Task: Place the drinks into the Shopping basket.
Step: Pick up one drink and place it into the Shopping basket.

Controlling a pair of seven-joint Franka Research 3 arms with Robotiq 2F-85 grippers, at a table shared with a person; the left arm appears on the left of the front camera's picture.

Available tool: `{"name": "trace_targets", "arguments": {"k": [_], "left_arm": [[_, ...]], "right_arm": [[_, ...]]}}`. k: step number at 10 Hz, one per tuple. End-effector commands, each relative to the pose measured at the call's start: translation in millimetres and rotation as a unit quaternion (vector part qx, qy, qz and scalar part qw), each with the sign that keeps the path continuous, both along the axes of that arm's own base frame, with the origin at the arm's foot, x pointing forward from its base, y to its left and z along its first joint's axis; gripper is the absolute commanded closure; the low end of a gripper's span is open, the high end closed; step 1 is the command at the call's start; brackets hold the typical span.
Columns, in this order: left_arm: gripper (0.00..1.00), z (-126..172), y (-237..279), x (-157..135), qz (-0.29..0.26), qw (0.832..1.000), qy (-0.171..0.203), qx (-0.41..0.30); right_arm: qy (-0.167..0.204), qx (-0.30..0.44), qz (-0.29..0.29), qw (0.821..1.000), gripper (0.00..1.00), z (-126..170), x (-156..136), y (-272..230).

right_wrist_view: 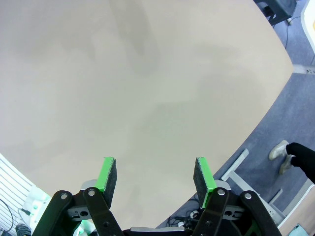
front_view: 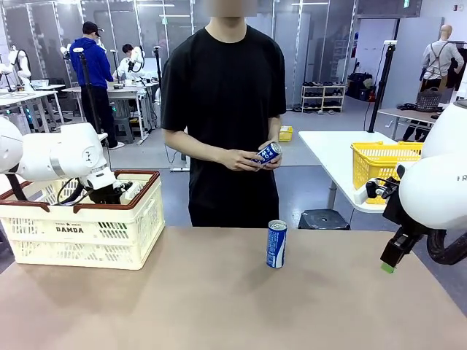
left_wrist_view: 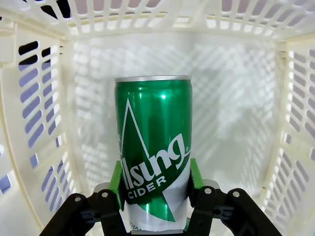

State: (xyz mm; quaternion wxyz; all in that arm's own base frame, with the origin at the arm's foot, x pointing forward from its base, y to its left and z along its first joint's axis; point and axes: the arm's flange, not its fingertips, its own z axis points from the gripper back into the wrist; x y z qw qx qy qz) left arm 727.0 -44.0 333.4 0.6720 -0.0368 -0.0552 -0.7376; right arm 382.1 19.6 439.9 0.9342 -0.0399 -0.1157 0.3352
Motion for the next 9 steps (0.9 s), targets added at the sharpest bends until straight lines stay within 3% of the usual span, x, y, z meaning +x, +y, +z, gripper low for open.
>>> {"name": "trace_targets", "arguments": {"k": [1, 2, 4, 8, 9], "left_arm": [[0.42, 8.3, -3.9, 11.7, 0.003, 1.0, 0.004, -0.001], [0.42, 8.3, -3.6, 12.2, 0.006, 1.0, 0.011, 0.003], [0.32, 9.0, -3.2, 12.1, 0.01, 1.0, 0.02, 0.014], [0.0, 11.1, 1.9, 10.2, 0.025, 1.0, 0.018, 0.005], [0.0, 15.2, 3.5, 8.3, 0.028, 1.0, 0.009, 0.002]], "right_arm": [[0.0, 0.002, -0.001, 1.0, 0.21, -0.2, -0.8, -1.3], [0.0, 0.002, -0.001, 1.0, 0.21, -0.2, -0.8, -1.3], [0.0, 0.002, -0.001, 1.0, 0.21, -0.2, -0.8, -1.3], [0.0, 0.002, -0.001, 1.0, 0.21, -0.2, -0.8, -1.3], [0.0, 0.002, -0.001, 1.0, 0.21, -0.2, -0.8, -1.3]]}}
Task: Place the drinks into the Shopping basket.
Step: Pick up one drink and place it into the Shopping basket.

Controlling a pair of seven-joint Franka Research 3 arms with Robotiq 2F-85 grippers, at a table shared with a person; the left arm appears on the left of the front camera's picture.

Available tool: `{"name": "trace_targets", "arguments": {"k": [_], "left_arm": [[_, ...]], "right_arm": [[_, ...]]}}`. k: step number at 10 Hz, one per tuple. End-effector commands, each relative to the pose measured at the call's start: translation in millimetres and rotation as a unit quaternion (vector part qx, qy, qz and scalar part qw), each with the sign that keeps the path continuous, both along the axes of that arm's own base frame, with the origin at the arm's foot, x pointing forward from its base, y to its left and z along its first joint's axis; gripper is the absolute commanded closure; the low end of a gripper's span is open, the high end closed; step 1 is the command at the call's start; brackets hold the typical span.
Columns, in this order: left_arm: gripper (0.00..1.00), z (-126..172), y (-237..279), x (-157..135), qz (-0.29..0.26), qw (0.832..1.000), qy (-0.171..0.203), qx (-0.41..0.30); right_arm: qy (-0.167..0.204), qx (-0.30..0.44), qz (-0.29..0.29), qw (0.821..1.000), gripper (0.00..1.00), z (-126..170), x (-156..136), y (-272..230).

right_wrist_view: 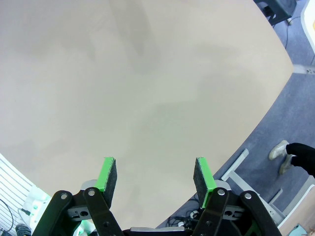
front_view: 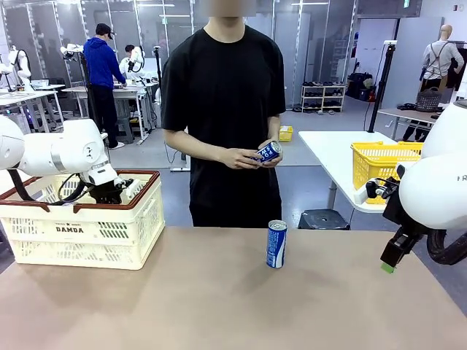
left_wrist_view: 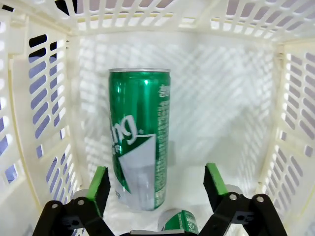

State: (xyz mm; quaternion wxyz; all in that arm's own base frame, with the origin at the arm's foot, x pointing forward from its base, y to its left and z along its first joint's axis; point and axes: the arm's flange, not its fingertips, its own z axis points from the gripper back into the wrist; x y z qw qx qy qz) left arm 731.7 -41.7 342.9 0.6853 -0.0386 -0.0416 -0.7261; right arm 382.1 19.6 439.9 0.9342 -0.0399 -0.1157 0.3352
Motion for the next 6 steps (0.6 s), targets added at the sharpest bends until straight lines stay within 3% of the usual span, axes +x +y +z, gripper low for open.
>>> {"name": "trace_targets", "arguments": {"k": [1, 2, 6], "left_arm": [[0.0, 12, 1, 1, 0.01, 1.0, -0.009, -0.006], [0.0, 0, 0, 0, 0.0, 1.0, 0.0, 0.0], [0.0, 0, 0, 0, 0.0, 1.0, 0.0, 0.0]], "right_arm": [[0.0, 0.002, -0.001, 1.0, 0.21, 0, -1, -1], [0.0, 0.002, -0.001, 1.0, 0.21, 0, -1, -1], [0.0, 0.002, -0.001, 1.0, 0.21, 0, -1, -1]]}}
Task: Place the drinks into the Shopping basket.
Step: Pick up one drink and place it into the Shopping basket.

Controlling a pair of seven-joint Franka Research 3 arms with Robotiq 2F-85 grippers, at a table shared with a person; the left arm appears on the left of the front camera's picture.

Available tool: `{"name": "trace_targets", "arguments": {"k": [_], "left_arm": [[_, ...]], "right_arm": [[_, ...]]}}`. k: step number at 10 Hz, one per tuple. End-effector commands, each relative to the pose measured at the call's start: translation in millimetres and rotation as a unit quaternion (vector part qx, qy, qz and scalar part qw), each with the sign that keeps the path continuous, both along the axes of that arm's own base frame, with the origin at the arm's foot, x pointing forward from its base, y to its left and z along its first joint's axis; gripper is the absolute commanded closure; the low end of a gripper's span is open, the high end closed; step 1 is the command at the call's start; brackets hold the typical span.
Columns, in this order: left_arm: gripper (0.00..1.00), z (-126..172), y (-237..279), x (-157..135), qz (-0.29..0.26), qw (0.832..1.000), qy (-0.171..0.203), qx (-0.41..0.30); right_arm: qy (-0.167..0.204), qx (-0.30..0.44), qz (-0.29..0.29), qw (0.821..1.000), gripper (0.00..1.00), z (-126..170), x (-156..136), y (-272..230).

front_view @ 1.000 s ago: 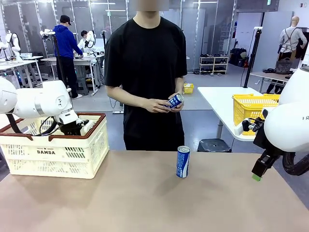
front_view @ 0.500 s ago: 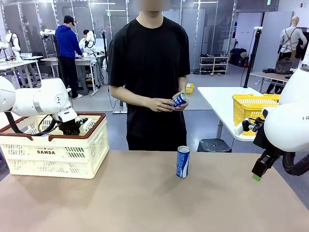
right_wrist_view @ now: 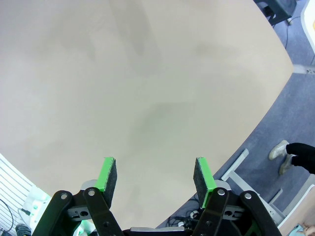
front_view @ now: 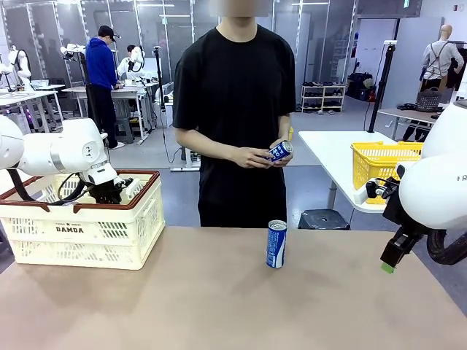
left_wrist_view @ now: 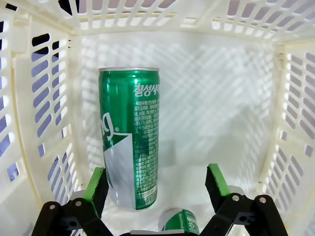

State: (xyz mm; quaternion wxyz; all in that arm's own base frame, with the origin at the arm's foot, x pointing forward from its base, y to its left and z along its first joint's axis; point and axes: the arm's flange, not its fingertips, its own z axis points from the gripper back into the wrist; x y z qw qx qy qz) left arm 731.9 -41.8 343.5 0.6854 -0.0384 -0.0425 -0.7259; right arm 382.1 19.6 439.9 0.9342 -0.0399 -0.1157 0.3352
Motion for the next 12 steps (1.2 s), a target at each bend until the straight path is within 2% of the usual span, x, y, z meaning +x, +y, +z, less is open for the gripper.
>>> {"name": "trace_targets", "arguments": {"k": [1, 5, 6, 7, 10, 12], "left_arm": [[0.0, -1, 0, 0, 0.0, 1.0, 0.001, 0.0], [0.03, 0, 0, 0, 0.0, 1.0, 0.0, 0.0], [0.0, 12, -4, -8, -0.001, 1.0, 0.011, 0.014], [0.0, 27, -5, -20, 0.003, 1.0, 0.007, 0.027], [0.0, 89, -10, -57, 0.009, 0.997, -0.053, 0.047], [0.0, 128, -23, -102, -0.004, 0.995, -0.084, 0.05]], "right_arm": [[0.0, 0.002, -0.001, 1.0, 0.21, 0, -1, -1], [0.0, 0.002, -0.001, 1.0, 0.21, 0, -1, -1], [0.0, 0.002, -0.001, 1.0, 0.21, 0, -1, -1], [0.0, 0.002, -0.001, 1.0, 0.21, 0, -1, -1], [0.0, 0.002, -0.001, 1.0, 0.21, 0, -1, -1], [0.0, 0.002, -0.001, 1.0, 0.21, 0, -1, -1]]}}
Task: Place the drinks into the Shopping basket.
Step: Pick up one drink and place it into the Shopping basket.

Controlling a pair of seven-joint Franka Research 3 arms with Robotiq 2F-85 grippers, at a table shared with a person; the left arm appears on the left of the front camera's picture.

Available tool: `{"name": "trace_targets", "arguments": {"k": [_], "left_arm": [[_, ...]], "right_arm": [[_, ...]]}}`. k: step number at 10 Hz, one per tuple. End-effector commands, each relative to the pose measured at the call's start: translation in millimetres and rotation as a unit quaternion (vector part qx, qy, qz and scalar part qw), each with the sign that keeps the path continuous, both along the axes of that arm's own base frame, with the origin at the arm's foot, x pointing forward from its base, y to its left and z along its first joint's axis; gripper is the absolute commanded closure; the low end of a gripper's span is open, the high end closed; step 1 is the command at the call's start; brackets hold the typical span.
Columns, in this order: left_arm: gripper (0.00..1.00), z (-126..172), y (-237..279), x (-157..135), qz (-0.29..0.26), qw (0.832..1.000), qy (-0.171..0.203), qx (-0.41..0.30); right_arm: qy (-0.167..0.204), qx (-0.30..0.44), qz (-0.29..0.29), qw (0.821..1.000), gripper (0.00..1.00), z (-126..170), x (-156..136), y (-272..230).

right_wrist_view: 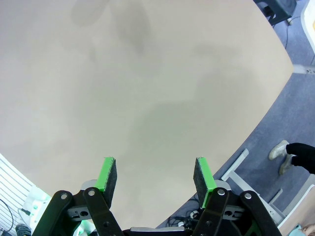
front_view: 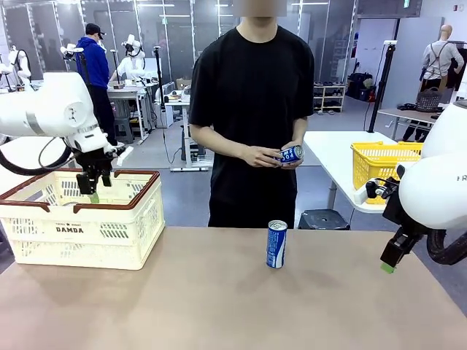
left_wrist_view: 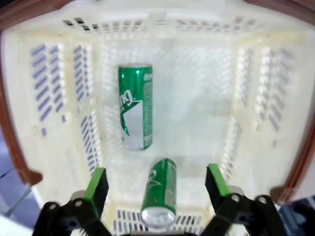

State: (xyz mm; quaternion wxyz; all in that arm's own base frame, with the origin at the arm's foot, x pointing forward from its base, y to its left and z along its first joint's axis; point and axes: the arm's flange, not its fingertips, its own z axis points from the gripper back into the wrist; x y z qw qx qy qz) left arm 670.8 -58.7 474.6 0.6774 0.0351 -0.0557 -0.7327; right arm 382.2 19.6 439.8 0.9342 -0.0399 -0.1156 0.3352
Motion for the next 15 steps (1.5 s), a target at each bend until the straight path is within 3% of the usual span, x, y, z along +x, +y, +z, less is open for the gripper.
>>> {"name": "trace_targets", "arguments": {"k": [1, 5, 6, 7, 11, 14, 15], "left_arm": [[0.0, 12, -12, -69, 0.008, 0.999, -0.032, 0.01], [0.0, 26, -27, -161, 0.006, 0.996, -0.089, 0.015], [0.0, 20, -29, -181, -0.003, 0.996, -0.087, 0.015], [0.0, 7, -31, -197, -0.018, 0.998, -0.054, 0.015], [0.0, -37, -12, -220, -0.056, 0.998, 0.027, -0.027], [0.0, -52, 1, -212, -0.068, 0.995, 0.044, -0.051], [0.0, -51, -7, -221, -0.055, 0.998, 0.029, -0.033]], "right_arm": [[0.0, 0.002, -0.001, 1.0, 0.21, 0, -1, -1], [0.0, 0.002, -0.001, 1.0, 0.21, 0, -1, -1], [0.0, 0.002, -0.001, 1.0, 0.21, 0, -1, -1], [0.0, 0.002, -0.001, 1.0, 0.21, 0, -1, -1], [0.0, 0.002, -0.001, 1.0, 0.21, 0, -1, -1], [0.0, 0.002, -0.001, 1.0, 0.21, 0, -1, -1], [0.0, 0.002, -0.001, 1.0, 0.21, 0, -1, -1]]}}
